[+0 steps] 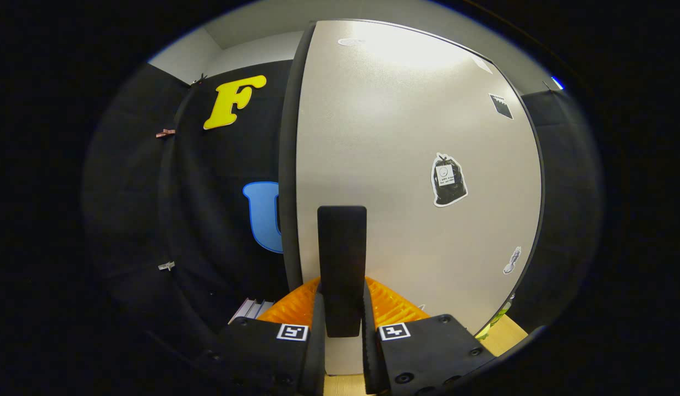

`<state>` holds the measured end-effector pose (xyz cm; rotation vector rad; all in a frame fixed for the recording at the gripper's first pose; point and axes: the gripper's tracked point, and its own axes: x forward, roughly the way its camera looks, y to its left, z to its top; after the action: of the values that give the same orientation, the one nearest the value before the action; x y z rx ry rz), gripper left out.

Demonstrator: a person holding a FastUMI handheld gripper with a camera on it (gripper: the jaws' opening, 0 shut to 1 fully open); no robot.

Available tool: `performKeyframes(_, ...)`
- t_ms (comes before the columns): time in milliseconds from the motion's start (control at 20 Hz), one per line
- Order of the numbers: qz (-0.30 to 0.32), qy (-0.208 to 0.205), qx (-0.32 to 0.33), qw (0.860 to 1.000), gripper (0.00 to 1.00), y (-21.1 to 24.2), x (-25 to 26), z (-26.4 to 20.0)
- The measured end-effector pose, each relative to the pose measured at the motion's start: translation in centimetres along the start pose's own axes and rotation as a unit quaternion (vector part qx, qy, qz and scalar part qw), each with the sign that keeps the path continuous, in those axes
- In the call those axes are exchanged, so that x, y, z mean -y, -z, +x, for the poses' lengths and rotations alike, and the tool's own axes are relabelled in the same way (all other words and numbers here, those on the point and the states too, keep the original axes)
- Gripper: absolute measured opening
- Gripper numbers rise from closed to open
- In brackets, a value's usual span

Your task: Open the shoe cabinet door, grab the shoes and put them into the shoe cabinet, then close the shoe cabinet door.

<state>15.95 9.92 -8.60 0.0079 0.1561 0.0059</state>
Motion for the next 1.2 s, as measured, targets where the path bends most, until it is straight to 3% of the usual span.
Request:
performKeyframes(700, 0.028, -0.054, -0.005, 0.998, 0.32, -0.7, 1.6, -8.8)
performKeyframes(1200, 0.008, -0.107, -0.011, 0.994, 0.31, -0.6, 7.2, -15.8)
